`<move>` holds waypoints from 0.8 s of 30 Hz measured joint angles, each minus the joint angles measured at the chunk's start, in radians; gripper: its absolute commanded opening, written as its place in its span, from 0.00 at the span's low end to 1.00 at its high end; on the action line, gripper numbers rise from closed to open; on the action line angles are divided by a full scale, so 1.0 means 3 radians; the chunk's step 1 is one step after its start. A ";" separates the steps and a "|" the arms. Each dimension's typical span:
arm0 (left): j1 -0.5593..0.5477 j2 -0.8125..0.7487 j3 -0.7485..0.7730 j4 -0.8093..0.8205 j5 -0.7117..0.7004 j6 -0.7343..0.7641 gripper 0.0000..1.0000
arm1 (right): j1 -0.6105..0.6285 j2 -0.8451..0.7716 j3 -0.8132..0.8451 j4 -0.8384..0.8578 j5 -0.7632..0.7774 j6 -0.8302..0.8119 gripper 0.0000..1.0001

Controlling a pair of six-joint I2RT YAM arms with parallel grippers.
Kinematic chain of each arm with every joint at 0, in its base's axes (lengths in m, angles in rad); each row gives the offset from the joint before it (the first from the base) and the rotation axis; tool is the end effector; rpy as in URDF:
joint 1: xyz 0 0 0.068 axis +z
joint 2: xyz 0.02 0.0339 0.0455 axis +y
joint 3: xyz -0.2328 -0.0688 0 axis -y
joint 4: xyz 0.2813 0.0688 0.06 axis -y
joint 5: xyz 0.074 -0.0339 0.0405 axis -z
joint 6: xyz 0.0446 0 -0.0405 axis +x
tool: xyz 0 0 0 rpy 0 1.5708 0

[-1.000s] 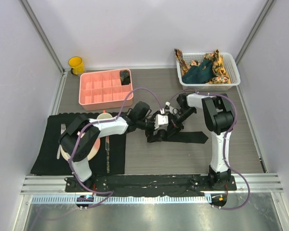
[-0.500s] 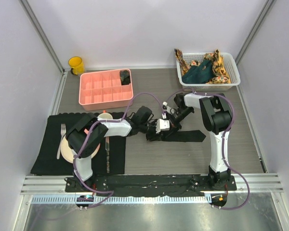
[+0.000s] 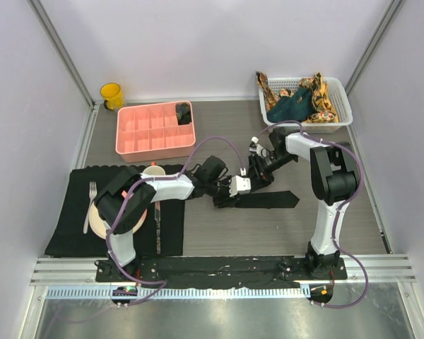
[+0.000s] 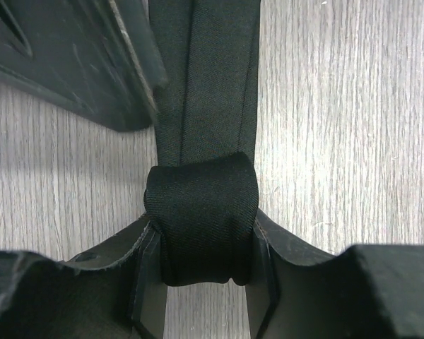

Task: Roll the ties
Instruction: Roll the tie at the center of the board.

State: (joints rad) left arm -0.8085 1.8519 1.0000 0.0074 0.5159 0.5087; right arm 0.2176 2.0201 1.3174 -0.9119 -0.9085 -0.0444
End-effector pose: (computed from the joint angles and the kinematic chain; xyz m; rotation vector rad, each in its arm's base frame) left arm 0.2533 -0.2972 0.0807 1.6553 1.7468 -0.7605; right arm 0.3538 0.1142 0.0859 0.3269 -2.7039 -1.3197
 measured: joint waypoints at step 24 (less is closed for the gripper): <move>-0.0042 0.0038 0.0156 -0.0245 -0.0139 -0.0123 0.71 | 0.0245 0.0000 -0.0403 0.0655 -0.0141 0.0286 0.01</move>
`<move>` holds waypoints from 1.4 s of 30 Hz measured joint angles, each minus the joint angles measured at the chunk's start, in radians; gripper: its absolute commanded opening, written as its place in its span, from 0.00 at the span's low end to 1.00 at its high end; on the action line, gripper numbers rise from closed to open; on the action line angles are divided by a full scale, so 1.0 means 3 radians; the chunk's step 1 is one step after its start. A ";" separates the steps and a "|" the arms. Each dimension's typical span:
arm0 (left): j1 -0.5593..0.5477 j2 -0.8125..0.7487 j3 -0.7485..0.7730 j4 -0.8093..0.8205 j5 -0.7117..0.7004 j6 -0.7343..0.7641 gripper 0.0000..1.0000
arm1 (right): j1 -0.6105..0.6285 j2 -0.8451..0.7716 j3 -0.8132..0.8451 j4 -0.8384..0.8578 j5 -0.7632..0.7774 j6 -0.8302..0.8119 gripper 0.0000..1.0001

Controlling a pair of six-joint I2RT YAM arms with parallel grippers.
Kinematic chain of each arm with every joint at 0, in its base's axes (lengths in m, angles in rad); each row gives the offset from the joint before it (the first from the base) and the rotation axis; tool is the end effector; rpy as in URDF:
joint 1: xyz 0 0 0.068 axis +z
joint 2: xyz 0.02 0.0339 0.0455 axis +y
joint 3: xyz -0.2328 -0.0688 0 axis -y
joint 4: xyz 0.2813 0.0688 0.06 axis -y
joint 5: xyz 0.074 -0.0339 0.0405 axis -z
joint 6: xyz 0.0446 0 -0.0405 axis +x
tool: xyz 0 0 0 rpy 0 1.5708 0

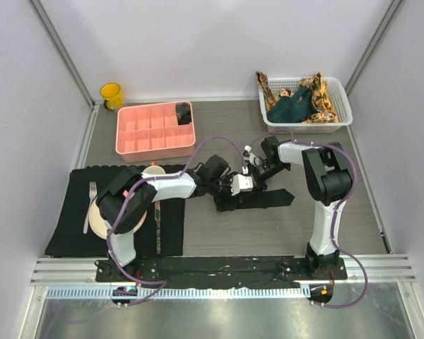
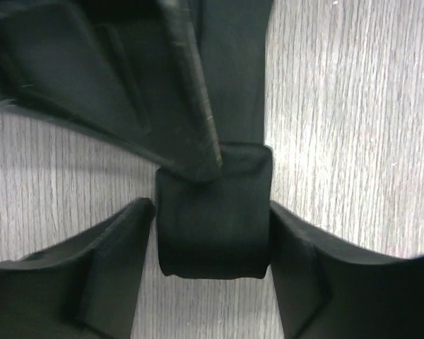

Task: Roll the ties
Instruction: Roll the tie at the center of the board.

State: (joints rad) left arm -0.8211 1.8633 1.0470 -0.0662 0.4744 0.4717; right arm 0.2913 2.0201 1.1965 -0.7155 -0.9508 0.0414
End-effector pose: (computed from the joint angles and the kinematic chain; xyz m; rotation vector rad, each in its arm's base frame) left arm 0.2547 -0.3035 0.0848 1.6436 1.8262 -0.7352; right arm 0.3339 0.1380 0.0577 0.3567 -2.6642 -1.3716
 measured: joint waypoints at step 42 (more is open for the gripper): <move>0.0004 0.0053 -0.0202 0.0635 0.0314 -0.0122 0.14 | -0.0521 -0.0220 0.0183 -0.1064 0.0748 -0.0969 0.35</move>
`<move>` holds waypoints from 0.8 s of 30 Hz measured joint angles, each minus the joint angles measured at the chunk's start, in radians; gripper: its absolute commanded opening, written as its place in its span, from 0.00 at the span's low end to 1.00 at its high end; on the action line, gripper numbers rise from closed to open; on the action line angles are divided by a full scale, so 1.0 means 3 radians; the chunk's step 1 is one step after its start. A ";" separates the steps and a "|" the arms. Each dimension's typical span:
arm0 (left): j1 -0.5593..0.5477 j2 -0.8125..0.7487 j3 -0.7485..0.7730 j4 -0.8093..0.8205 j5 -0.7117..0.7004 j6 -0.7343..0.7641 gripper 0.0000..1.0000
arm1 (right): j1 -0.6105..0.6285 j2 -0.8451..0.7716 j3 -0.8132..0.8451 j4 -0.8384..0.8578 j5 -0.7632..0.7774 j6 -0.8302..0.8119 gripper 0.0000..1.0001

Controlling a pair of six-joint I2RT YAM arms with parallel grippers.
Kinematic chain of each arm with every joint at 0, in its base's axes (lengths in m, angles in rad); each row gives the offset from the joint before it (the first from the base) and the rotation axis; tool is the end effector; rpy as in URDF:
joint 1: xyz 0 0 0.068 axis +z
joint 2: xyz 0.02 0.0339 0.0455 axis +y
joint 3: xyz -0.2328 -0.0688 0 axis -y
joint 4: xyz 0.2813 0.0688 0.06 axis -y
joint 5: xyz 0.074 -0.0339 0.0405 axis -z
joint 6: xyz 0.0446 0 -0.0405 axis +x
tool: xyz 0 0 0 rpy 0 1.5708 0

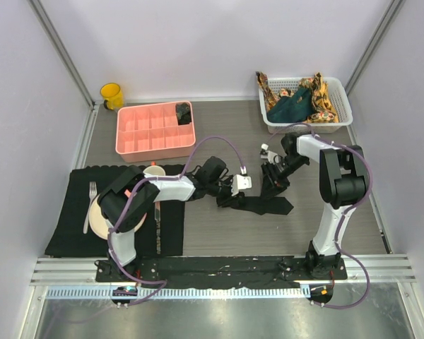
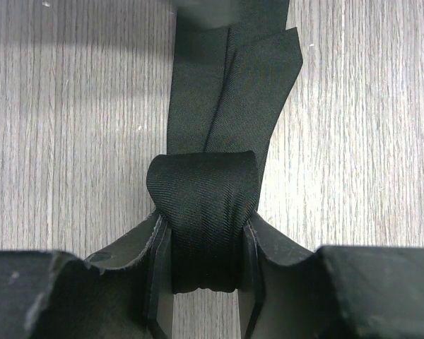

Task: Roll the ties
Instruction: Roll the tie at the center of the board.

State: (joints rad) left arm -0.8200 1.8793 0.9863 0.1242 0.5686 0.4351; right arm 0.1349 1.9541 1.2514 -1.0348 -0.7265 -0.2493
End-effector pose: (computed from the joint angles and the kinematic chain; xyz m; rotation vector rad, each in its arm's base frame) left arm 0.2513 -0.3045 0.0762 1.5980 1.7126 -0.8552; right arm 0.3356 0.0754 0.0875 0.4511 -2.7891 -1.0852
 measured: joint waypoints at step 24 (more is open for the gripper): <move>0.0000 0.0000 0.0000 0.0009 -0.0013 -0.0034 0.14 | 0.0193 0.0281 -0.0193 -0.0172 0.0089 0.0125 0.29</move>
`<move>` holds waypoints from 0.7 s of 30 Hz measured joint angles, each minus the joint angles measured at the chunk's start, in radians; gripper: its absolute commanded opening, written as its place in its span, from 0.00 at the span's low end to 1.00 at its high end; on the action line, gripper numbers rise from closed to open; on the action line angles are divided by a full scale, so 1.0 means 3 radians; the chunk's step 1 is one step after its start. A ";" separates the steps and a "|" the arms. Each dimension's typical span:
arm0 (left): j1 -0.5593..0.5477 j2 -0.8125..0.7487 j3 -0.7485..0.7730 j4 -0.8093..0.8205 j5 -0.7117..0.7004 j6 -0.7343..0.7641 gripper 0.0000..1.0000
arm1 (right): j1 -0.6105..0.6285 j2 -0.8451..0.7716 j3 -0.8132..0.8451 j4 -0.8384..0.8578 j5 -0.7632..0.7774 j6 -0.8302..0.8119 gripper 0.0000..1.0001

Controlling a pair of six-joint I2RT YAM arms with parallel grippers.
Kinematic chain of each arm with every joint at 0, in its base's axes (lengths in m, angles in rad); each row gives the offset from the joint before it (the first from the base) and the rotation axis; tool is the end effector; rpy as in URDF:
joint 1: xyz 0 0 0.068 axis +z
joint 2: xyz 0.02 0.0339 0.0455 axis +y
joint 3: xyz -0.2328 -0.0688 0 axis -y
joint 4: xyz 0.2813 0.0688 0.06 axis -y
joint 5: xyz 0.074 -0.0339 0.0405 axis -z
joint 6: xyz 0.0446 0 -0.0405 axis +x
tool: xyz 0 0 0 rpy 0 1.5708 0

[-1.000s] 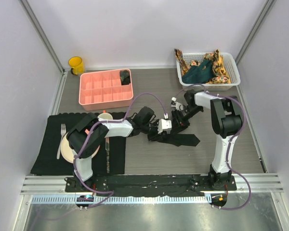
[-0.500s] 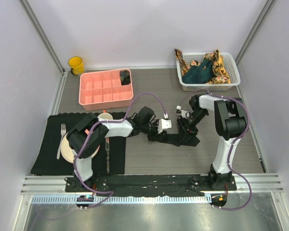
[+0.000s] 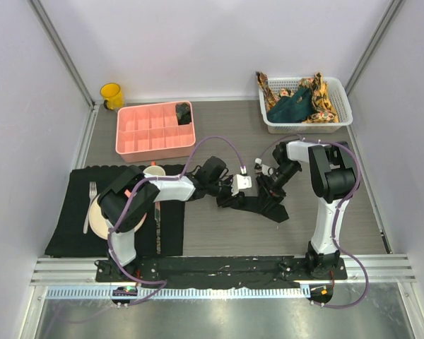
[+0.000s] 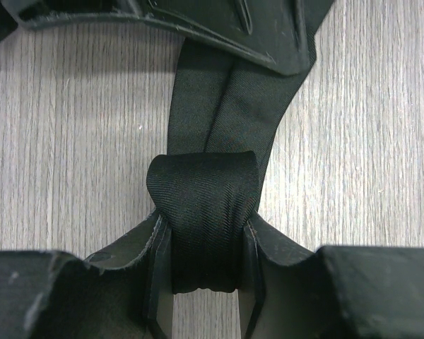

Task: Roll the ties
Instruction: Roll the tie at the center of the board.

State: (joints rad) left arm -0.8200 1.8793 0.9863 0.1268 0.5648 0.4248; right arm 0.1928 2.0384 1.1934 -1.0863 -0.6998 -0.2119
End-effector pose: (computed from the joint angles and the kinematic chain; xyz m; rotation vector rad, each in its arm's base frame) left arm 0.2515 -0.3046 0.0764 1.5884 1.7214 -0.8555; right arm 0.3070 0.0892 0.0496 0.3576 -2.6143 -0.9653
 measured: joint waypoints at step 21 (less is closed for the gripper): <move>0.0001 0.0000 -0.0009 0.0013 -0.0001 0.0004 0.14 | 0.0005 0.0070 0.0388 -0.0295 0.0031 -0.0160 0.31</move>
State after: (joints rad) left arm -0.8196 1.8793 0.9836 0.1307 0.5644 0.4259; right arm 0.1944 2.0594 1.3098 -1.1748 -0.6907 -0.2600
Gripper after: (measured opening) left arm 0.347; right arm 0.282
